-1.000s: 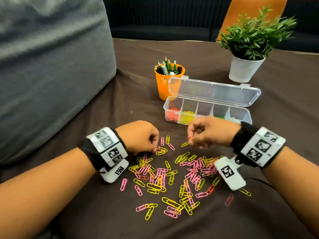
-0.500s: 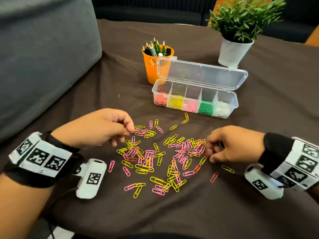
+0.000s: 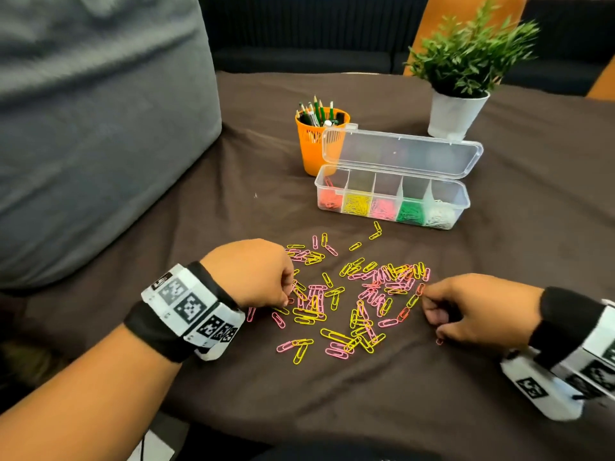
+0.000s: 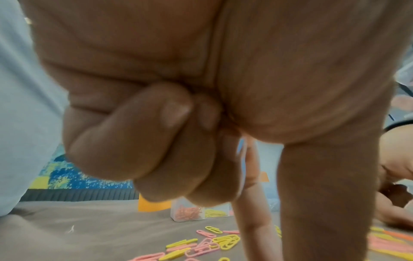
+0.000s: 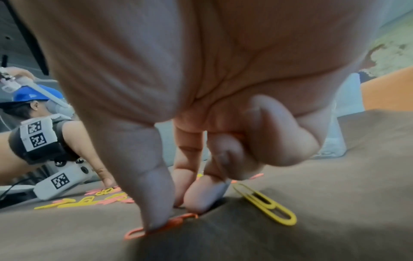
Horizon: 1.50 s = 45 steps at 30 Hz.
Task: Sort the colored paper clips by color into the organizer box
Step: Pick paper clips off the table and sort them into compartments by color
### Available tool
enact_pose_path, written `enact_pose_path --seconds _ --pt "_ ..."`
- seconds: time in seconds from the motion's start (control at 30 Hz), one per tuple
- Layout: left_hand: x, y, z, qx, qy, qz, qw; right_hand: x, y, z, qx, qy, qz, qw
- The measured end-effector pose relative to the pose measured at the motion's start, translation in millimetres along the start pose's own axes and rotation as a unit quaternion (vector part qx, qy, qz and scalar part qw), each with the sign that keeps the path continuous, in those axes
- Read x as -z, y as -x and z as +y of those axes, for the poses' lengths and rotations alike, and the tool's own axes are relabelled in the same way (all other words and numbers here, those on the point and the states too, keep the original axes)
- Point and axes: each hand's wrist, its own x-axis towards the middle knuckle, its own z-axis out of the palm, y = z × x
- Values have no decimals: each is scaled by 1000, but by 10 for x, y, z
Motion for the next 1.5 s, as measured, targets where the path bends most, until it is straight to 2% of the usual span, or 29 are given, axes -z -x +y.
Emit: enact_pose_path --seconds 0.1,0.3,0.47,0.6,0.73,0.8,0.87,0.9,0.93,1.0,1.03,1.1,1.17,1.23,1.33,1.5 --pt "-10 1 53 -8 -39 -3 999 -2 57 -54 -18 -5 10 1000" --pt "42 14 51 -18 -3 -45 999 -78 171 -172 -68 -10 13 998" --pt "30 53 73 -28 -17 -52 998 -68 170 -233 -76 -17 21 997" --pt "9 29 93 -27 -41 -50 998 25 41 -259 -67 -161 97 980" --pt "-17 1 88 -20 -25 -45 998 78 -152 -369 -61 -257 109 958" --pt "14 -32 53 -18 7 -31 999 88 -186 -393 -64 -357 96 927" --pt "86 -43 10 -8 90 -18 996 76 -194 -368 -62 -446 73 890" --pt "127 -40 -19 10 180 -24 983 64 -193 -346 -55 -481 60 873" --pt "148 -40 -66 32 307 -34 951 53 -195 -319 -45 -510 46 858" --pt "200 -28 -183 61 567 -58 820 39 -189 -298 -41 -538 32 841" --pt "200 -29 -261 59 635 -62 768 30 -198 -287 -46 -529 41 847" --pt "167 -29 -385 50 698 -66 711 -2 -234 -246 -62 -426 83 899" --pt "144 -18 -432 42 746 -75 660 2 -249 -224 -64 -264 110 956" --pt "122 -7 -417 43 774 -69 627 23 -241 -224 -55 -189 88 977" --pt "93 -10 -370 66 796 -27 601 43 -231 -305 -67 -81 46 993" --pt "77 -7 -336 80 817 -10 571 59 -286 -324 -70 -46 36 996"
